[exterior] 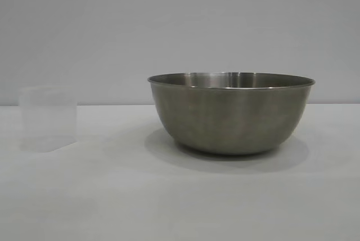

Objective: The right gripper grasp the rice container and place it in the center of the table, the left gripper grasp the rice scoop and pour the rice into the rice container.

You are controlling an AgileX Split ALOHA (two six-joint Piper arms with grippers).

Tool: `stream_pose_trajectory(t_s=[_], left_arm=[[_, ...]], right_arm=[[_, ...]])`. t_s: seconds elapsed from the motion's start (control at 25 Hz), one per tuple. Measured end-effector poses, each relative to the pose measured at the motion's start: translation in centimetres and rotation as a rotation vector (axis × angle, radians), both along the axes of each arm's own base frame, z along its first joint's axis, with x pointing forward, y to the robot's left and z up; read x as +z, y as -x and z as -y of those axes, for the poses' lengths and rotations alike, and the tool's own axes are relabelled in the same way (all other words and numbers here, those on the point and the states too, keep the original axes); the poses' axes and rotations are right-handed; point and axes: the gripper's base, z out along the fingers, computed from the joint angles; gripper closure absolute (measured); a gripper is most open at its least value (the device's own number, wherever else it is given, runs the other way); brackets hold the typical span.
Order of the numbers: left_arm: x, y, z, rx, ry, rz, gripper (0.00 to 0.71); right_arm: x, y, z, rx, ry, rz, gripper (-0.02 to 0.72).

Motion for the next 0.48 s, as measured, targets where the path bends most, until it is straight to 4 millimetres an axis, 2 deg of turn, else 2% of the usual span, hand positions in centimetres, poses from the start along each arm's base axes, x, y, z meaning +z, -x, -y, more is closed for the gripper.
stream_pose_trajectory(t_s=[0.48], left_arm=[[-0.55,-0.69,-0.22,0.014,-0.017,0.020,0.484]], right_arm=[[0.00,0.00,0.00,0.000,0.000,0.000,0.451]])
